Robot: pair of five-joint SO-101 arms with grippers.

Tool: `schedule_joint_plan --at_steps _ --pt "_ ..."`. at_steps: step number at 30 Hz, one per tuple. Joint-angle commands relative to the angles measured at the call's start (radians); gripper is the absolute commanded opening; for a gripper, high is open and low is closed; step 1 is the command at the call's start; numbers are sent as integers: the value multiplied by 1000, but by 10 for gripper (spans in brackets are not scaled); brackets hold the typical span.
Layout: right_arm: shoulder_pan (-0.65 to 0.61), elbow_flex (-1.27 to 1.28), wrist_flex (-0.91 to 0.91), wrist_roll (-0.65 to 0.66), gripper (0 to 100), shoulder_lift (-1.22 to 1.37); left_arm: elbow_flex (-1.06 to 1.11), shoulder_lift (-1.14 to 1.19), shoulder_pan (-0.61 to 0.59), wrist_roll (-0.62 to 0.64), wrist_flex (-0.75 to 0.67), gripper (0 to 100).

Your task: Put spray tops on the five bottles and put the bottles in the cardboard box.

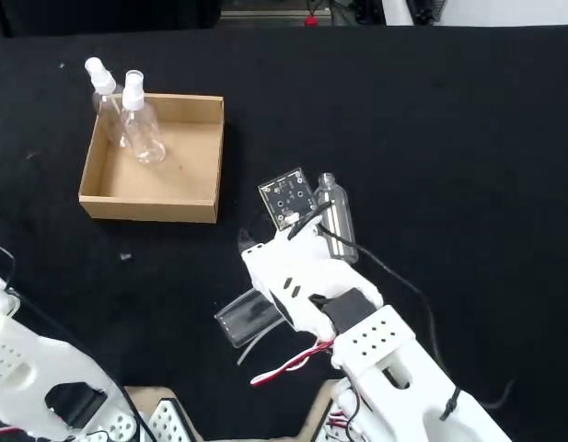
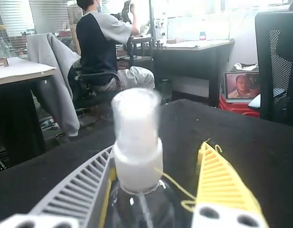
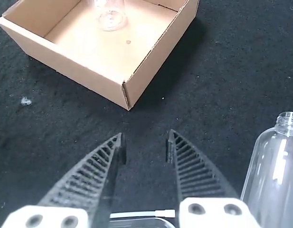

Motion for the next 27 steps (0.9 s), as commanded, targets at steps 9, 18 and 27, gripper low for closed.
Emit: schedule_joint_plan --at_steps 9,18,27 --pt "-11 -7 -26 0 141 -33 -4 -60 -2 -5 3 258" --pt "-11 -7 -26 0 141 -33 41 -60 -12 -6 3 258" --pt "-11 -7 -26 0 141 -33 39 -60 -25 -8 3 258"
